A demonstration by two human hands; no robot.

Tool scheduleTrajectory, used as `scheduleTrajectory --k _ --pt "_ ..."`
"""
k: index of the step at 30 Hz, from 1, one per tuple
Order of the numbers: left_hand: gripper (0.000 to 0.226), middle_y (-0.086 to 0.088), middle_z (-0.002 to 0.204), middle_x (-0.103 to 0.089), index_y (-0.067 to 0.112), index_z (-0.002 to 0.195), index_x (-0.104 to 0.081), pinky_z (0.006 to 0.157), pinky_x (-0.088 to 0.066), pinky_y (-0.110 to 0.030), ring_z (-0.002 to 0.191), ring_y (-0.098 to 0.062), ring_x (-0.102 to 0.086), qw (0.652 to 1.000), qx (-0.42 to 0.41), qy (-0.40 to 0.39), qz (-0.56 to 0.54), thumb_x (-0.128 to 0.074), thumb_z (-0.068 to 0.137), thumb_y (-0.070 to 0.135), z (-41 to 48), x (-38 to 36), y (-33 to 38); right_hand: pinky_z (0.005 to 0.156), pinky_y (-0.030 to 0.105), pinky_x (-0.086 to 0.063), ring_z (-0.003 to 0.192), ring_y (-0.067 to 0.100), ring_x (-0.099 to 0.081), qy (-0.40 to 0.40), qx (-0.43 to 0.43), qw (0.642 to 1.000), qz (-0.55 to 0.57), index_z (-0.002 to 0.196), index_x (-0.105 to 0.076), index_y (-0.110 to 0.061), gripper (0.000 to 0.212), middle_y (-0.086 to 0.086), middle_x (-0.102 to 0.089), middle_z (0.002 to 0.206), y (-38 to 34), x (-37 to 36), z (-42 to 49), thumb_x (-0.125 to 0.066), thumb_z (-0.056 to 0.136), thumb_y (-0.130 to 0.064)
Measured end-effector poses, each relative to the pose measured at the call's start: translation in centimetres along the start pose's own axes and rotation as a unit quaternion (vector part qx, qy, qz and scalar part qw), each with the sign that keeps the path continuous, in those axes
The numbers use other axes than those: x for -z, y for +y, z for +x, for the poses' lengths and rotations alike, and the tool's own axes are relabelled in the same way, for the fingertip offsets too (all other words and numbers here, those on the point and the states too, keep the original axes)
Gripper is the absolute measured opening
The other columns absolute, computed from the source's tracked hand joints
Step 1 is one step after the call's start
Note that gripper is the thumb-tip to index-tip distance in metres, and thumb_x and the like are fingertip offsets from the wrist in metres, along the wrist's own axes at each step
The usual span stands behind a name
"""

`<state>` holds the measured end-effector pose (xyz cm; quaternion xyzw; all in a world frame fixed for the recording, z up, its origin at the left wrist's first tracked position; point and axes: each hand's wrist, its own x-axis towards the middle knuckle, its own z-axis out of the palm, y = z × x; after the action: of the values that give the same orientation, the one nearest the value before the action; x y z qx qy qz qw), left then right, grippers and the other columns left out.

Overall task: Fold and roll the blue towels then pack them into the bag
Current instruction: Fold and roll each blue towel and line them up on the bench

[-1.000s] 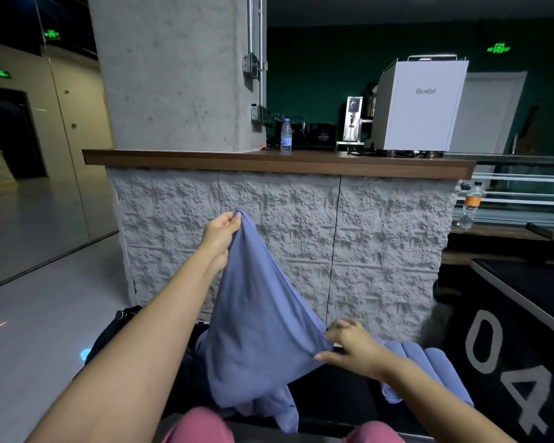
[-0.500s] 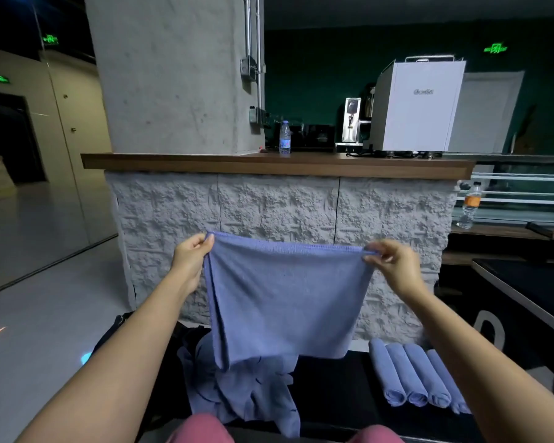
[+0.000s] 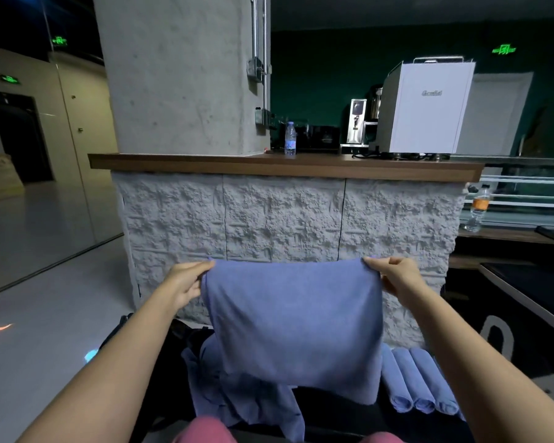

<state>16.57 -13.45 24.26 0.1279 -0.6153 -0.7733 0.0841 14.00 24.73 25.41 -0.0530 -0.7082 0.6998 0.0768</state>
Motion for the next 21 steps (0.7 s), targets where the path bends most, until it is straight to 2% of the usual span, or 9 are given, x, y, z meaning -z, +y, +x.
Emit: scheduleTrajectory --k 2,4,7,10,13,16,17,19,21 --pt "0.012 0.008 0.044 -0.062 0.012 0.078 -0.061 0.04 -0.047 -0.012 0.038 0.001 -0.057 1.0 -0.013 0.025 0.002 -0.06 0.088 0.004 -0.1 -1.9 -0.3 0.043 0.019 -0.039 0.043 0.015 -0.041 0.046 0.009 0.999 -0.008 0.064 -0.055 -0.009 0.025 0.009 -0.049 0.059 -0.2 -2.0 -0.1 -0.074 0.08 -0.011" --pt "0.011 0.008 0.044 -0.062 0.011 0.078 -0.062 0.041 -0.047 -0.012 0.038 0.0 -0.056 0.999 -0.039 0.013 0.01 -0.062 0.086 0.004 -0.5 -4.3 -0.5 0.039 0.017 -0.044 0.045 0.013 -0.049 0.026 0.018 0.999 -0.012 0.066 -0.056 -0.01 0.023 0.009 -0.054 0.062 -0.5 -4.3 -0.7 -0.067 0.086 -0.009" --pt "0.012 0.004 0.049 -0.06 0.01 0.073 -0.063 0.043 -0.046 -0.013 0.039 -0.002 -0.053 0.996 -0.07 -0.031 0.051 -0.065 0.084 0.007 -2.1 -8.2 -1.1 0.046 0.023 -0.052 0.054 0.016 -0.054 -0.031 0.033 0.999 -0.026 0.068 -0.059 -0.01 0.02 0.01 -0.057 0.067 -1.1 -8.2 -2.7 -0.065 0.086 -0.006" --pt "0.008 -0.01 0.068 -0.062 0.007 0.077 -0.065 0.051 -0.051 -0.021 0.056 -0.013 -0.058 0.988 -0.091 -0.082 0.098 -0.066 0.084 0.01 -3.7 -11.1 -1.6 0.05 0.028 -0.055 0.054 0.017 -0.058 -0.054 0.039 0.997 -0.033 0.066 -0.057 -0.01 0.022 0.008 -0.059 0.063 -1.3 -10.7 -4.6 -0.068 0.084 -0.004" --pt "0.009 -0.014 0.076 -0.069 0.005 0.079 -0.069 0.07 -0.057 -0.035 0.072 -0.025 -0.067 0.982 -0.108 -0.092 0.121 -0.067 0.084 0.013 -4.5 -12.3 -1.7 0.056 0.032 -0.058 0.054 0.018 -0.06 -0.053 0.049 0.996 -0.043 0.071 -0.058 -0.006 0.017 0.011 -0.061 0.067 -1.6 -11.5 -5.5 -0.069 0.083 -0.006" --pt "0.026 0.002 0.051 -0.052 0.013 0.061 -0.064 0.051 -0.042 -0.027 0.05 -0.014 -0.046 0.974 -0.15 -0.094 0.14 -0.069 0.084 0.024 -5.2 -12.3 -1.4 0.06 0.031 -0.058 0.051 0.017 -0.059 -0.063 0.059 0.996 -0.029 0.073 -0.061 -0.003 0.016 0.011 -0.061 0.065 -1.9 -11.2 -5.9 -0.061 0.089 -0.006" --pt "0.026 0.003 0.05 -0.052 0.01 0.063 -0.065 0.049 -0.038 -0.026 0.048 -0.014 -0.045 0.97 -0.161 -0.104 0.148 -0.071 0.082 0.028 -5.4 -12.2 -1.3 0.061 0.029 -0.058 0.054 0.017 -0.06 -0.081 0.057 0.995 -0.02 0.077 -0.063 -0.001 0.017 0.013 -0.061 0.068 -2.1 -11.0 -6.1 -0.056 0.092 -0.005" --pt "0.025 -0.008 0.068 -0.069 -0.001 0.085 -0.068 0.061 -0.052 -0.028 0.063 -0.018 -0.065 0.967 -0.168 -0.127 0.145 -0.074 0.079 0.022 -5.5 -12.0 -1.2 0.062 0.026 -0.059 0.064 0.021 -0.062 -0.14 0.051 0.989 0.009 0.091 -0.065 0.006 0.019 0.017 -0.063 0.076 -2.6 -10.5 -6.5 -0.047 0.094 0.001" --pt "0.017 -0.015 0.089 -0.072 -0.001 0.094 -0.067 0.077 -0.054 -0.025 0.087 -0.023 -0.069 0.965 -0.17 -0.139 0.146 -0.07 0.082 0.011 -5.4 -11.7 -1.2 0.063 0.025 -0.058 0.07 0.019 -0.06 -0.174 0.08 0.981 -0.013 0.1 -0.064 0.005 0.018 0.014 -0.062 0.082 -2.9 -9.9 -6.5 -0.049 0.091 0.005"
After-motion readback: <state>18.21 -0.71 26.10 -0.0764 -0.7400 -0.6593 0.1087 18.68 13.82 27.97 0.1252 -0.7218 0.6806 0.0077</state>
